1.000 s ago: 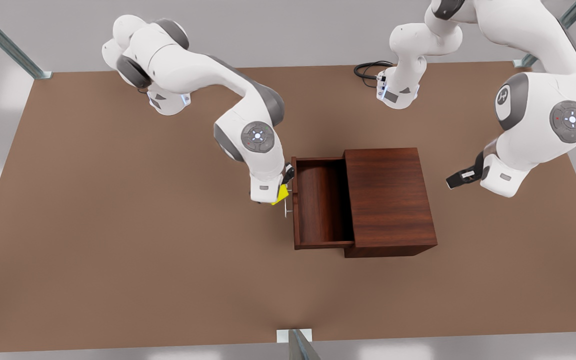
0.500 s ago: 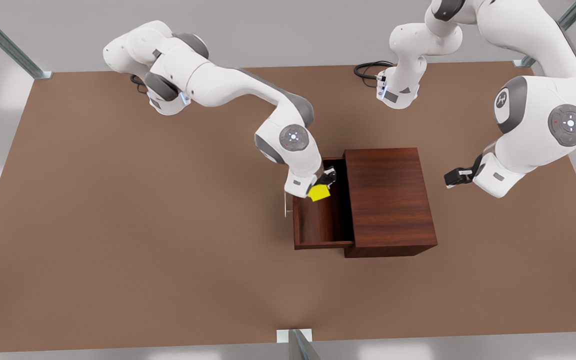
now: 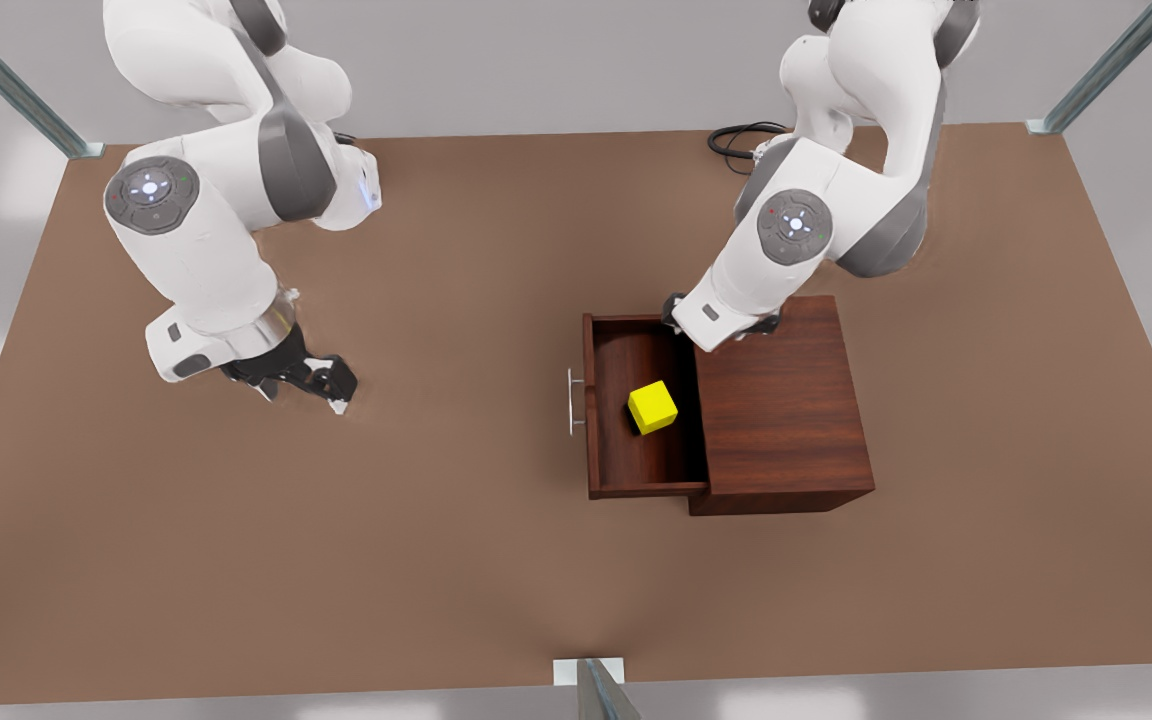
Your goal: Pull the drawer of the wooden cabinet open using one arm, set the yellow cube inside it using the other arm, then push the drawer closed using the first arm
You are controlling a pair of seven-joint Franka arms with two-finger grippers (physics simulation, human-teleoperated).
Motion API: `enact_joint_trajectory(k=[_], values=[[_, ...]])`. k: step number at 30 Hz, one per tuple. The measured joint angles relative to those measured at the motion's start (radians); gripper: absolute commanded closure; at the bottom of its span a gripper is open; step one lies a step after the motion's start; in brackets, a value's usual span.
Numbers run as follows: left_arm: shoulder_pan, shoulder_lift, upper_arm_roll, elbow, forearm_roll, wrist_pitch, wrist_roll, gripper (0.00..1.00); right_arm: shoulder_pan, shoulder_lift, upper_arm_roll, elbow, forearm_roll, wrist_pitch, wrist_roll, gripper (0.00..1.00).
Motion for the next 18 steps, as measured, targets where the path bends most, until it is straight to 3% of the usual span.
enact_joint_trajectory(k=[1, 3, 5, 6, 7, 8, 9, 18], values=[[-0.040, 0.025, -0.001, 0.000, -0.006, 0.047, -0.075, 0.00, -0.009, -0.045, -0.041, -0.066, 0.012, -0.012, -0.026, 0.00], [-0.089, 0.080, 0.000, 0.000, -0.012, 0.161, -0.235, 0.00, 0.043, -0.104, -0.206, -0.165, 0.064, -0.022, -0.081, 0.00], [-0.115, 0.132, 0.001, 0.001, -0.015, 0.285, -0.400, 0.03, 0.059, -0.109, -0.264, -0.202, 0.100, -0.023, -0.136, 0.00], [-0.124, 0.155, 0.001, 0.003, -0.016, 0.350, -0.487, 0.16, 0.072, -0.106, -0.271, -0.206, 0.111, -0.023, -0.165, 0.00], [-0.130, 0.174, 0.001, 0.004, -0.016, 0.414, -0.574, 0.55, 0.086, -0.103, -0.275, -0.201, 0.120, -0.024, -0.193, 0.00], [-0.139, 0.191, 0.002, 0.006, -0.016, 0.474, -0.659, 0.70, 0.096, -0.101, -0.277, -0.198, 0.127, -0.025, -0.218, 0.00], [-0.147, 0.206, 0.002, 0.006, -0.016, 0.529, -0.742, 0.78, 0.100, -0.100, -0.279, -0.195, 0.132, -0.027, -0.242, 0.00], [-0.177, 0.336, 0.005, 0.003, -0.017, 0.765, -1.343, 0.79, 0.087, -0.099, -0.283, -0.193, 0.148, -0.043, -0.401, 0.00]])
